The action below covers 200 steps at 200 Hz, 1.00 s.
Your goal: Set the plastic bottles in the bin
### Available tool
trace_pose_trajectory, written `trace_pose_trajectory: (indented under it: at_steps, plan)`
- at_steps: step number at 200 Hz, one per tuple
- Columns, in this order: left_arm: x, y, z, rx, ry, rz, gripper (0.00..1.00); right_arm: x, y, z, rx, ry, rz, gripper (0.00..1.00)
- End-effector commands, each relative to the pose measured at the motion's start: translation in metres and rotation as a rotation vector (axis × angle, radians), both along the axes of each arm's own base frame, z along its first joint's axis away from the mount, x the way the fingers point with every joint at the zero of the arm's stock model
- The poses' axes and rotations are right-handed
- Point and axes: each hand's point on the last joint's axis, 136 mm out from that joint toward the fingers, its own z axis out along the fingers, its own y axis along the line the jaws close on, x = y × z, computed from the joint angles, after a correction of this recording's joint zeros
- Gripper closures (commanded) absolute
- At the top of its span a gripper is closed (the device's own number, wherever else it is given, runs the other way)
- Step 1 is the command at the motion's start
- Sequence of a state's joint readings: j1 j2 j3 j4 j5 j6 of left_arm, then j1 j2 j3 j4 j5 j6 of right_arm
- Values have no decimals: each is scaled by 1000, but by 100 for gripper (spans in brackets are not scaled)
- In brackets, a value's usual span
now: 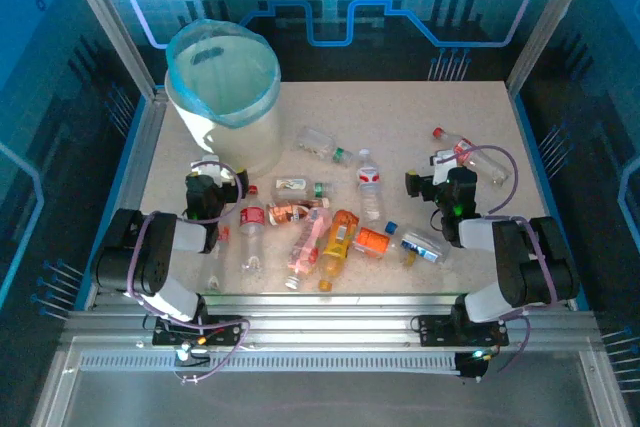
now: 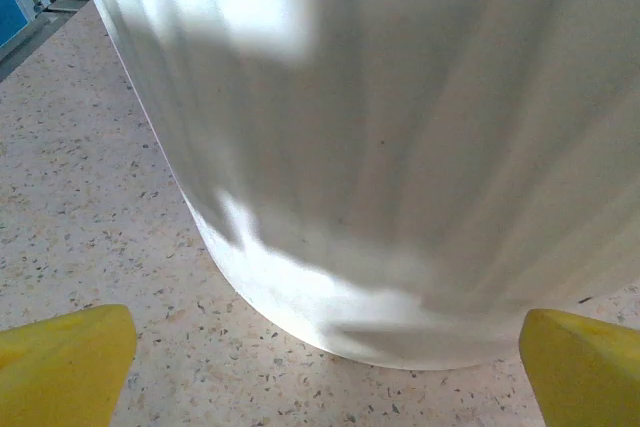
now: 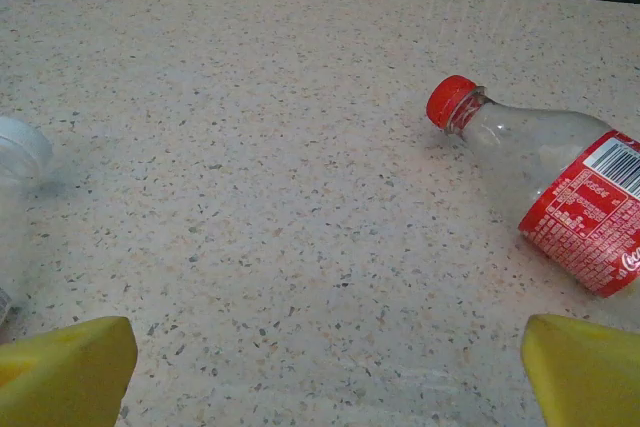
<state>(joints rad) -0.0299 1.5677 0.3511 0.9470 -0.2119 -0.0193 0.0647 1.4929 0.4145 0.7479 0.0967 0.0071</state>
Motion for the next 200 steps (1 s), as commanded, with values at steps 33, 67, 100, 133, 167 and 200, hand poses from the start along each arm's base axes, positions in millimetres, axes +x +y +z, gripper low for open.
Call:
trace_pose_trajectory:
  at_steps: [33, 67, 100, 133, 167, 200]
  plan:
    - [7, -4, 13, 4, -36, -24, 1, 6, 0, 5, 0, -13, 6, 0]
    - [7, -4, 14, 4, -37, -26, 1, 6, 0, 5, 4, -14, 7, 0]
    - [7, -4, 13, 3, -37, -26, 1, 6, 0, 5, 5, -13, 9, 0]
    - [7, -4, 14, 4, -37, -25, 1, 6, 0, 5, 5, -12, 10, 0]
    - [7, -4, 13, 3, -37, -25, 1, 6, 0, 5, 6, -13, 11, 0]
    - [6, -3, 13, 4, -38, -20, 1, 6, -1, 5, 6, -13, 8, 0]
